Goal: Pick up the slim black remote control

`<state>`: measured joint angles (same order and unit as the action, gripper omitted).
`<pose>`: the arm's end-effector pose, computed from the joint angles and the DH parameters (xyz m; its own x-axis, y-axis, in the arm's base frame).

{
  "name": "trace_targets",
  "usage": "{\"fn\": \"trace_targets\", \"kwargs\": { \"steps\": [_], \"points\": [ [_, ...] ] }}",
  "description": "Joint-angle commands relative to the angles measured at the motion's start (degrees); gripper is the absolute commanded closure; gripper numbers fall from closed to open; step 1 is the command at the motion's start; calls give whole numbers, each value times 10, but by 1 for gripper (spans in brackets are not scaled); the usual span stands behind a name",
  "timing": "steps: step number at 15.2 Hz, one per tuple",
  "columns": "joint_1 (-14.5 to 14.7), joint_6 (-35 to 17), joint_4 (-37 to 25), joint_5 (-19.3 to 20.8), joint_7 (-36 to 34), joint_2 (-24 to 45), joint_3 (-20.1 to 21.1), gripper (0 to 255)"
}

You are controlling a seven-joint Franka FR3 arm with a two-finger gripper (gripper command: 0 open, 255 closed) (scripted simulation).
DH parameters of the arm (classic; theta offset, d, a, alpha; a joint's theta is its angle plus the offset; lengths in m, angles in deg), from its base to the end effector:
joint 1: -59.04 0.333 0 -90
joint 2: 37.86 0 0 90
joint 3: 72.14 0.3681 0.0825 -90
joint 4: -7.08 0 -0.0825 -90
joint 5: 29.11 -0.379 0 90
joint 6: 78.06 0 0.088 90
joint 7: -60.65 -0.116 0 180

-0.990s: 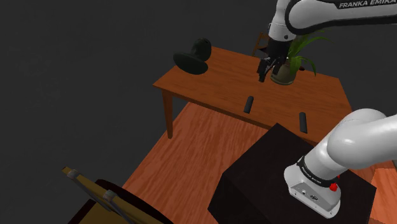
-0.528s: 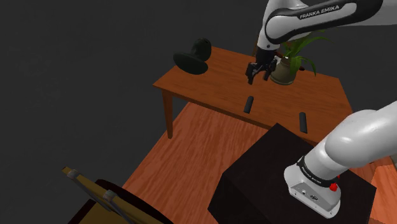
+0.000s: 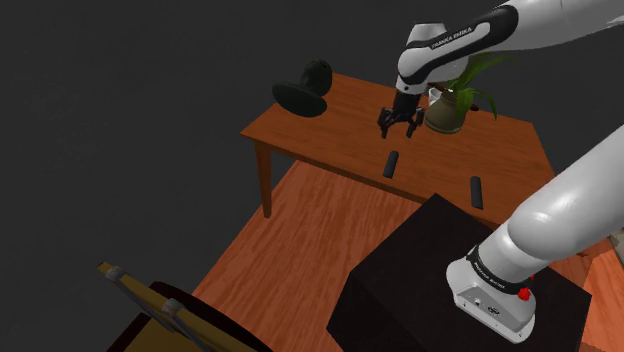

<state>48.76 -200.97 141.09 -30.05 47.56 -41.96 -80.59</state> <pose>0.4479 -0.1516 0.4000 0.8383 -0.5308 -0.1248 -0.5344 -0.8452 0.0053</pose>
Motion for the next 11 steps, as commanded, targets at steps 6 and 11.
{"fn": "trace_targets", "kwargs": {
  "steps": [6,11],
  "points": [
    [-33,-67,-57,-70,-20,142,-28,0],
    [-65,-99,-108,-131,-26,242,-37,0]
  ]
}}
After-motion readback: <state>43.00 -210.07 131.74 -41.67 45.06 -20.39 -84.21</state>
